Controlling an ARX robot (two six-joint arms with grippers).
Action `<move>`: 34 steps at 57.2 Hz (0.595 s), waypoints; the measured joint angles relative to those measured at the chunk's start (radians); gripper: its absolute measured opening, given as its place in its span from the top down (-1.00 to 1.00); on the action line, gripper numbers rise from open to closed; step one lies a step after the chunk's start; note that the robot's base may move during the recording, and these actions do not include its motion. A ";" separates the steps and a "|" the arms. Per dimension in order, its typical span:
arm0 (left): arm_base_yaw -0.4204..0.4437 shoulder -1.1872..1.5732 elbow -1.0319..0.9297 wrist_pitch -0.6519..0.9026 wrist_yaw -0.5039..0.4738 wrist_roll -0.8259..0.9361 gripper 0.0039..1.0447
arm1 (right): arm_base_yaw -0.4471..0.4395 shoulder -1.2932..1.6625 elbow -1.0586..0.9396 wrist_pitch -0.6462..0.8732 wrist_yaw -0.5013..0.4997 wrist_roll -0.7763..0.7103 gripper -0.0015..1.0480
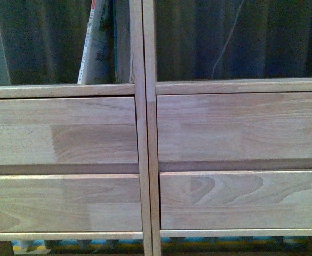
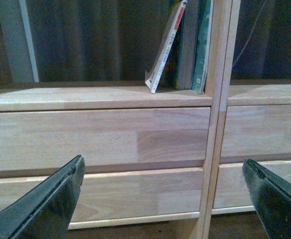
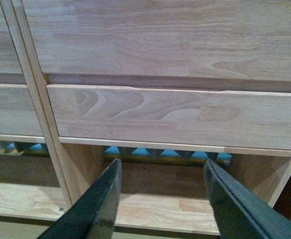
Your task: Organize books on shelf
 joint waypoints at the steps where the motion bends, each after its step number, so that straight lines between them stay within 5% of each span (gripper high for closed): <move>1: -0.020 -0.002 0.000 -0.043 -0.050 0.003 -0.61 | 0.000 0.000 0.000 0.000 0.000 0.000 -0.21; 4: -0.046 -0.018 -0.018 -0.102 -0.121 0.008 -0.44 | 0.000 0.000 0.000 0.000 0.001 0.000 -0.37; 14: -0.058 -0.070 -0.096 -0.089 -0.145 0.017 0.14 | 0.000 0.000 0.000 0.000 0.000 0.000 -0.88; 25: -0.059 -0.122 -0.181 -0.063 -0.145 0.018 0.93 | 0.000 0.000 0.000 0.000 0.000 0.000 -0.86; 34: -0.060 -0.154 -0.227 -0.049 -0.145 0.021 0.95 | 0.000 0.000 0.000 0.000 0.000 0.000 -0.86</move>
